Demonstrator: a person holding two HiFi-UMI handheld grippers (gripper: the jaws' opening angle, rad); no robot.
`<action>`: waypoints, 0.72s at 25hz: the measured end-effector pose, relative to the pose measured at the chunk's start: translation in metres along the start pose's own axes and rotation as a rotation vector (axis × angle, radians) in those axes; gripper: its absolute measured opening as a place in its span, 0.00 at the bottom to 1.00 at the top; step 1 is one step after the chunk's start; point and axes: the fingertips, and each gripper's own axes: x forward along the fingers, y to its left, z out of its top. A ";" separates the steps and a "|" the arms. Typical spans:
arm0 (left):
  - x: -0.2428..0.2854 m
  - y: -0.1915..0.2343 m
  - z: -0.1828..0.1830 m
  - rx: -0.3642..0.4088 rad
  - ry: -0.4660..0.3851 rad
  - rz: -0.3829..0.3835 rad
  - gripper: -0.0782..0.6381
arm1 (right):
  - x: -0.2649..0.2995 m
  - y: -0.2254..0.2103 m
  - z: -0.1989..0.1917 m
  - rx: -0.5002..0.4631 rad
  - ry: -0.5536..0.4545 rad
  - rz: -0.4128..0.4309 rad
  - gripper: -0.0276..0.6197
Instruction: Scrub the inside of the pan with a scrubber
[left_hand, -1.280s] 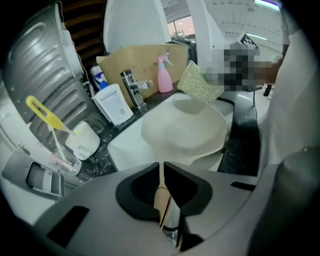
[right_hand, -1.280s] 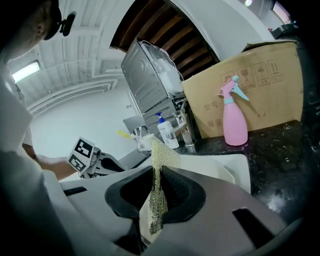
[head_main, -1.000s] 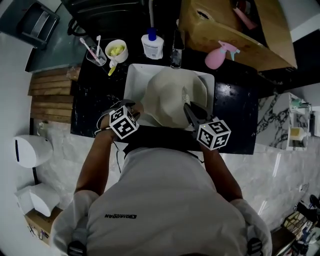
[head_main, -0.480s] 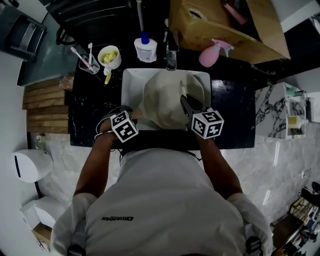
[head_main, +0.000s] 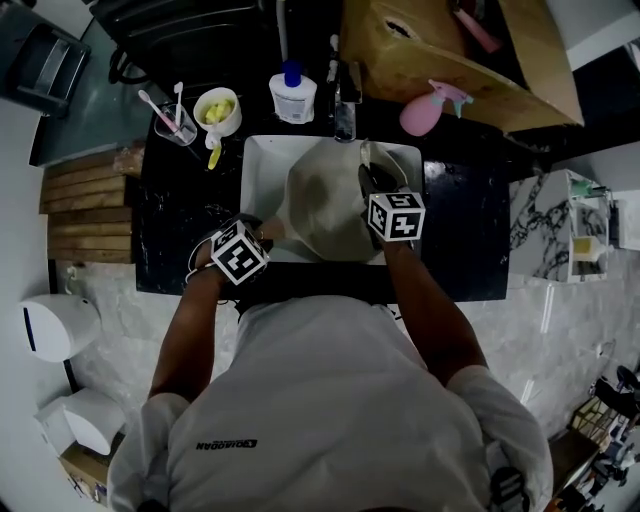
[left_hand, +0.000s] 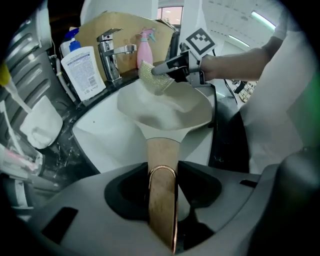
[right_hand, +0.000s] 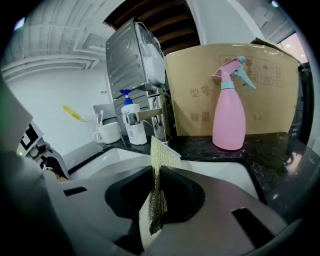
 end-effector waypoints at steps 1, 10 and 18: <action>0.000 0.000 0.000 -0.007 -0.004 -0.004 0.37 | 0.005 0.002 -0.001 -0.018 0.006 0.005 0.14; 0.001 0.000 -0.002 -0.011 -0.005 -0.009 0.36 | 0.056 0.011 -0.021 -0.065 0.100 0.041 0.14; 0.004 0.001 -0.004 -0.012 0.011 -0.021 0.36 | 0.088 0.009 -0.023 -0.040 0.110 0.072 0.15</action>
